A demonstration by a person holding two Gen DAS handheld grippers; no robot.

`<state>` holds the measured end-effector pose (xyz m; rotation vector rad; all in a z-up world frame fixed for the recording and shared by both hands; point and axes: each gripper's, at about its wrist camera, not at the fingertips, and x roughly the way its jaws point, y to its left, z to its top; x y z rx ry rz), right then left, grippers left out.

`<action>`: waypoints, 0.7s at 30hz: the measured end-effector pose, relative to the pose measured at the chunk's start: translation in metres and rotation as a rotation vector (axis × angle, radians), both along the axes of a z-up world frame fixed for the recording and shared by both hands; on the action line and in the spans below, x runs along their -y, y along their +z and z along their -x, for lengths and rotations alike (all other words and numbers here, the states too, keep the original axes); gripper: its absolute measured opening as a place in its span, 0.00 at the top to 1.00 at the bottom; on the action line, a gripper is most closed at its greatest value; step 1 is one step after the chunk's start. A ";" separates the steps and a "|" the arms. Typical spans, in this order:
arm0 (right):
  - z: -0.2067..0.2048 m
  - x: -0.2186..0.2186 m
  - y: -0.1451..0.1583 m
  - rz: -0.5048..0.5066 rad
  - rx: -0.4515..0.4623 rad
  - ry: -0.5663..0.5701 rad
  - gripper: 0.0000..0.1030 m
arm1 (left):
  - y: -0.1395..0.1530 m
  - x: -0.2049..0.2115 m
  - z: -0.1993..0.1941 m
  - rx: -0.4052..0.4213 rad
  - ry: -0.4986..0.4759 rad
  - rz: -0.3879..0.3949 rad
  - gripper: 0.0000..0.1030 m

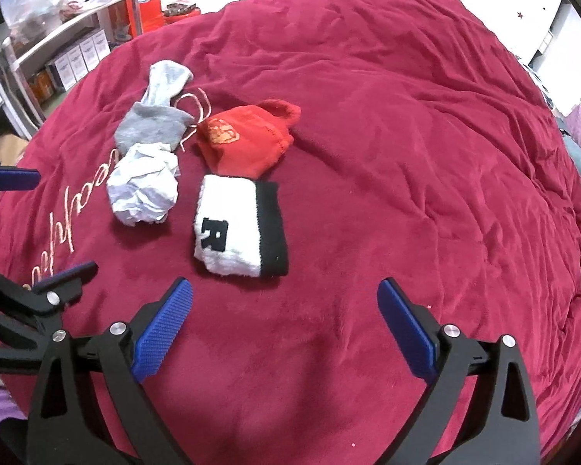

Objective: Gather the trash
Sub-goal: 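Grasp the crumpled paper ball with the left tool while the right tool grasps the white-black sock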

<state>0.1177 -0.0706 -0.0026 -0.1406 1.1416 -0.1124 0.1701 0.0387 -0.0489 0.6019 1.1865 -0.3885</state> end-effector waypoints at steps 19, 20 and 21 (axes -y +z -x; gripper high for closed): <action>-0.037 0.013 -0.024 -0.033 -0.077 0.121 0.11 | -0.030 0.047 -0.043 -0.125 -0.185 0.109 0.59; -0.041 0.011 -0.028 -0.042 -0.086 0.132 0.11 | -0.028 0.045 -0.043 -0.123 -0.186 0.120 0.59; -0.046 0.011 -0.032 -0.061 -0.095 0.136 0.11 | -0.028 0.043 -0.044 -0.130 -0.182 0.130 0.59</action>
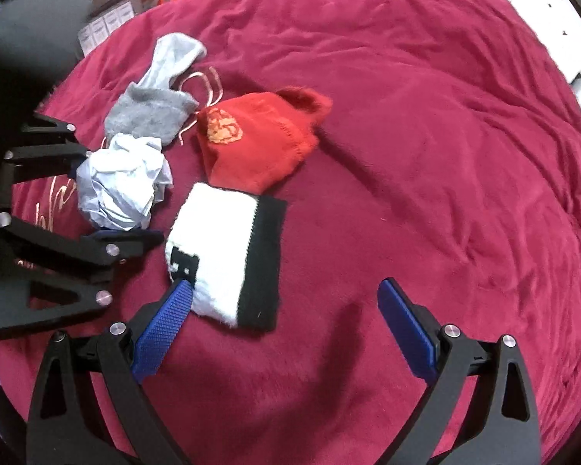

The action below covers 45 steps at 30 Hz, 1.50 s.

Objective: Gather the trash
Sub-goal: 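Grasp the crumpled paper ball with the left tool while the right tool grasps the white-black sock, then carry the paper ball and white-black sock over the bin and open both tools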

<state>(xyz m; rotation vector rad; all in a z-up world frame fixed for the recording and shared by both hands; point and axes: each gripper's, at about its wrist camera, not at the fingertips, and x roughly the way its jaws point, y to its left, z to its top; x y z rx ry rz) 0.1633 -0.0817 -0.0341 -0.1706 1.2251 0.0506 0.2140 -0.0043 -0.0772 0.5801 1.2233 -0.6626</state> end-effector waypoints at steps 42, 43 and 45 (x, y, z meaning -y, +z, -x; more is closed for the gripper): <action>0.085 -0.073 0.031 -0.240 -0.038 0.344 0.70 | 0.047 -0.097 0.113 0.065 0.346 0.041 0.61; 0.087 -0.078 0.033 -0.242 -0.040 0.359 0.70 | 0.048 -0.100 0.118 0.068 0.360 0.043 0.61; 0.093 -0.090 0.035 -0.246 -0.039 0.390 0.70 | 0.049 -0.105 0.132 0.078 0.389 0.044 0.60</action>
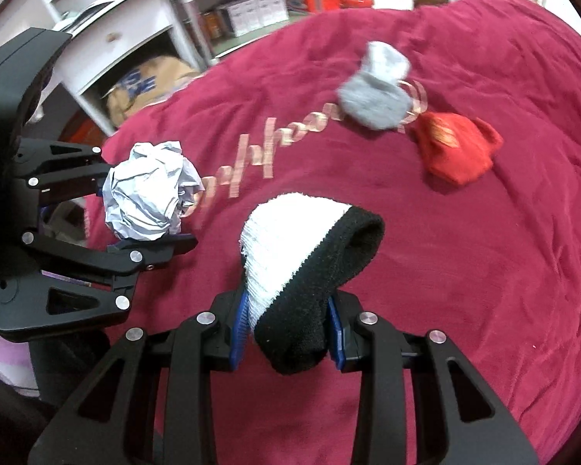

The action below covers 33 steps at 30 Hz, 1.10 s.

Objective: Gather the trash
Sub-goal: 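Carry the paper ball and white-black sock over the bin and open both tools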

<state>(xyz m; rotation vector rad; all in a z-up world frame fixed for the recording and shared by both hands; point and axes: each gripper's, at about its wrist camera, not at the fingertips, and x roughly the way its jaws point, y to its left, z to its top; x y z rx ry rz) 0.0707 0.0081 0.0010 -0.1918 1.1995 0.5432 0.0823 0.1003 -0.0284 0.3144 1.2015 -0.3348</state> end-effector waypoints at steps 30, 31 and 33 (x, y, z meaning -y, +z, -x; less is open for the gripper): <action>0.092 -0.207 -0.001 -0.031 0.011 0.489 0.70 | -0.008 -0.180 0.137 -0.017 0.538 0.021 0.60; 0.096 -0.214 -0.002 -0.029 0.012 0.504 0.70 | -0.009 -0.185 0.141 -0.018 0.552 0.020 0.59; 0.103 -0.226 -0.003 -0.031 0.009 0.535 0.70 | -0.013 -0.198 0.152 -0.023 0.592 0.021 0.58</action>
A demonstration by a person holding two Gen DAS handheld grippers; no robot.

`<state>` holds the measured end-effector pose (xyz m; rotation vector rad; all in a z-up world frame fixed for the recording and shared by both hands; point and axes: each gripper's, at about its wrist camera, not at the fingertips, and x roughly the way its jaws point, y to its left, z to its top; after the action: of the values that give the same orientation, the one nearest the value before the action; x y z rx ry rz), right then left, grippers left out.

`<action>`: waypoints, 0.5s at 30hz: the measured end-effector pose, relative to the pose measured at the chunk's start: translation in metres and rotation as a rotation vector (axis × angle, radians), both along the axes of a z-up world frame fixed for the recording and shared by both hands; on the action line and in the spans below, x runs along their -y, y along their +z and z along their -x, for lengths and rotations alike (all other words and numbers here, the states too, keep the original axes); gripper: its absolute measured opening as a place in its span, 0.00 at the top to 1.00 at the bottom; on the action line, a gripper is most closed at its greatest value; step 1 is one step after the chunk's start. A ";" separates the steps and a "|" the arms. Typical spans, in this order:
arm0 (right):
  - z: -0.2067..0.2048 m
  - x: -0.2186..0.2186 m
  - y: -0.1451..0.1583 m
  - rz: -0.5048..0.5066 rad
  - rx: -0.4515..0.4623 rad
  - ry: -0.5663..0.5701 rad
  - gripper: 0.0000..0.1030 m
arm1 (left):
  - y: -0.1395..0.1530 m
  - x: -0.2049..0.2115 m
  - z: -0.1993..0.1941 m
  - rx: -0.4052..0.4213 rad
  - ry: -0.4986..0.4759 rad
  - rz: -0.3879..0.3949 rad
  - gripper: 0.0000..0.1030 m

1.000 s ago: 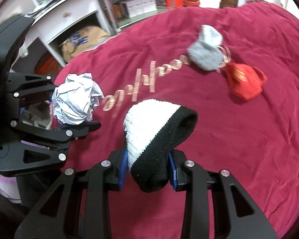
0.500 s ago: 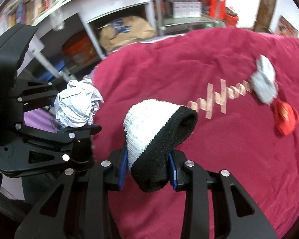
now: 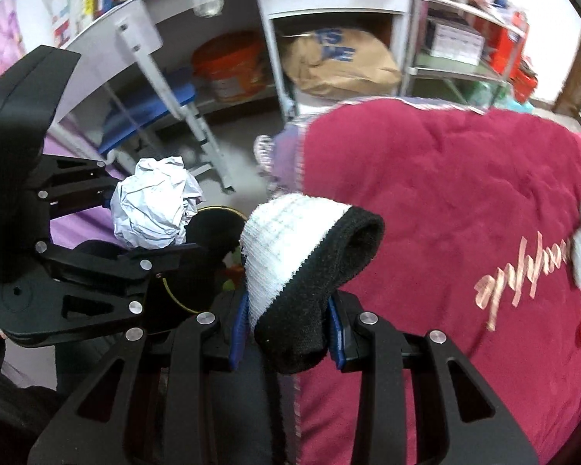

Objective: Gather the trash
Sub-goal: 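Carry the paper ball and white-black sock over the bin and open both tools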

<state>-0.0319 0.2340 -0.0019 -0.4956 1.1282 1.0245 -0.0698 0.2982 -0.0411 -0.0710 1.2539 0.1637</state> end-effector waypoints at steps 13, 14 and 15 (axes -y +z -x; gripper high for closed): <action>0.055 -0.077 -0.013 0.012 -0.008 0.206 0.70 | -0.055 -0.079 0.065 -0.086 0.246 0.081 0.46; 0.058 -0.083 -0.017 0.020 -0.013 0.219 0.70 | -0.060 -0.081 0.067 -0.104 0.254 0.081 0.37; 0.061 -0.088 -0.019 0.027 -0.016 0.226 0.70 | -0.068 -0.086 0.070 -0.129 0.275 0.072 0.23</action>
<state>-0.0926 0.3225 -0.0210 -0.6485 1.1183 1.2121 -0.1398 0.3840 -0.1090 -0.3002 1.3752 0.3658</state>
